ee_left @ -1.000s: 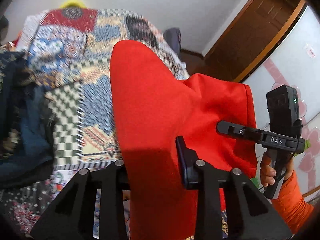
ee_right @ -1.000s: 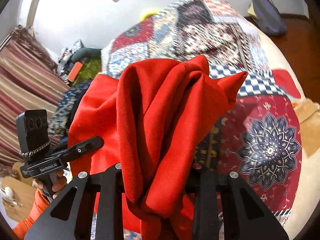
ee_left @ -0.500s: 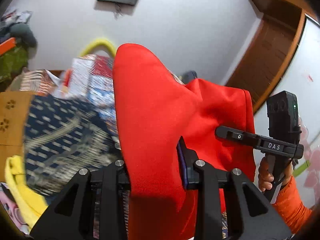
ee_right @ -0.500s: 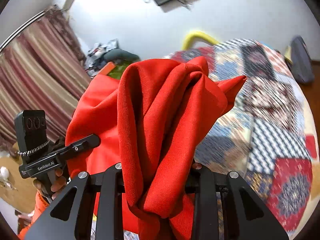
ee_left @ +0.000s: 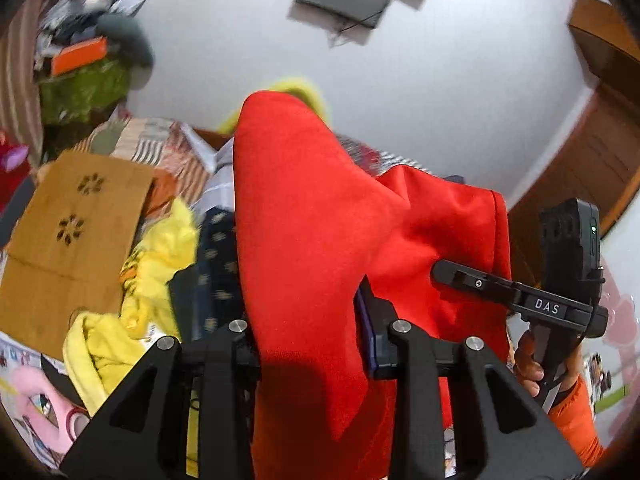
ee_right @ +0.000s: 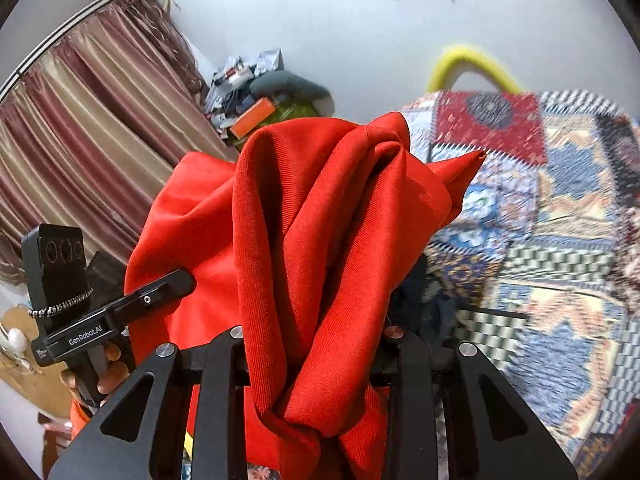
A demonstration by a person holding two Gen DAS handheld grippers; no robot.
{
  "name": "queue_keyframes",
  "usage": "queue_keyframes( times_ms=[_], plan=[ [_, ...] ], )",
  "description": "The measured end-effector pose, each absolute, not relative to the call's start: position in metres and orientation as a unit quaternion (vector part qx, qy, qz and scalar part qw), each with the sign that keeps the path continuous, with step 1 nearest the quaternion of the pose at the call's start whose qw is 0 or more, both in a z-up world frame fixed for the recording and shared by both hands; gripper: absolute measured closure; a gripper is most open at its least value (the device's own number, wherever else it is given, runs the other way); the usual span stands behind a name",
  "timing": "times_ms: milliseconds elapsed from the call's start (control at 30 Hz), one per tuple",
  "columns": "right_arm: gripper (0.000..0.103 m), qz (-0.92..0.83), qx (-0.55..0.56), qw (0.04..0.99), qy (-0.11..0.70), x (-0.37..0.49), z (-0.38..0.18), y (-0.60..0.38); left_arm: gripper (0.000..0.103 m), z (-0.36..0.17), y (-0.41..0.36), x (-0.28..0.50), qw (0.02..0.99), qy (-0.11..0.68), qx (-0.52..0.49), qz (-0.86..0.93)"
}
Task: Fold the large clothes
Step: 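Lift the folded jacket with the right gripper while the left gripper pinches it, then place the folded jacket onto the dark clothes pile and open both grippers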
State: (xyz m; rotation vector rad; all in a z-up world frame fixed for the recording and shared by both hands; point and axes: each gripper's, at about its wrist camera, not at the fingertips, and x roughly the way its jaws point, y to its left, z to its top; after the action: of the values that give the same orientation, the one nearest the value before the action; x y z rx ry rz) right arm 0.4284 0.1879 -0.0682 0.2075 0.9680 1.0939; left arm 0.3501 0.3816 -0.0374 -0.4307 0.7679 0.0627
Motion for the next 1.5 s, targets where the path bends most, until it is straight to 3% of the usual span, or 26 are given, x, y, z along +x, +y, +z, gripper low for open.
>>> queue_keyframes(
  times_ms=[100, 267, 333, 567, 700, 800, 1100, 1500],
  plan=[
    [0.076, 0.486, 0.079, 0.735, 0.466, 0.436, -0.093, 0.211, 0.064, -0.067, 0.408, 0.359, 0.889, 0.392, -0.232, 0.050],
    [0.059, 0.461, 0.022, 0.745, 0.482, 0.441, -0.117, 0.224, 0.040, -0.087, 0.426, 0.361, 0.886, 0.392, -0.243, 0.052],
    [0.058, 0.456, 0.016, 0.751, 0.478, 0.440, -0.112, 0.216, 0.031, -0.084, 0.421, 0.361, 0.892, 0.393, -0.214, 0.066],
    [0.056, 0.422, -0.042, 0.799, 0.426, 0.413, -0.071, 0.193, 0.023, -0.054, 0.385, 0.335, 0.913, 0.373, -0.131, 0.096],
    [0.044, 0.430, -0.026, 0.810, 0.399, 0.402, -0.062, 0.188, 0.015, -0.053, 0.364, 0.317, 0.917, 0.377, -0.089, 0.097],
    [0.042, 0.443, -0.033, 0.807, 0.390, 0.386, -0.067, 0.190, 0.008, -0.060, 0.356, 0.308, 0.915, 0.381, -0.058, 0.121],
    [0.042, 0.410, -0.061, 0.803, 0.429, 0.374, -0.103, 0.171, 0.008, -0.061, 0.362, 0.285, 0.907, 0.388, -0.091, 0.133],
    [0.042, 0.412, -0.048, 0.846, 0.336, 0.313, -0.026, 0.104, 0.009, -0.003, 0.308, 0.218, 0.931, 0.326, -0.030, 0.161]
  ],
)
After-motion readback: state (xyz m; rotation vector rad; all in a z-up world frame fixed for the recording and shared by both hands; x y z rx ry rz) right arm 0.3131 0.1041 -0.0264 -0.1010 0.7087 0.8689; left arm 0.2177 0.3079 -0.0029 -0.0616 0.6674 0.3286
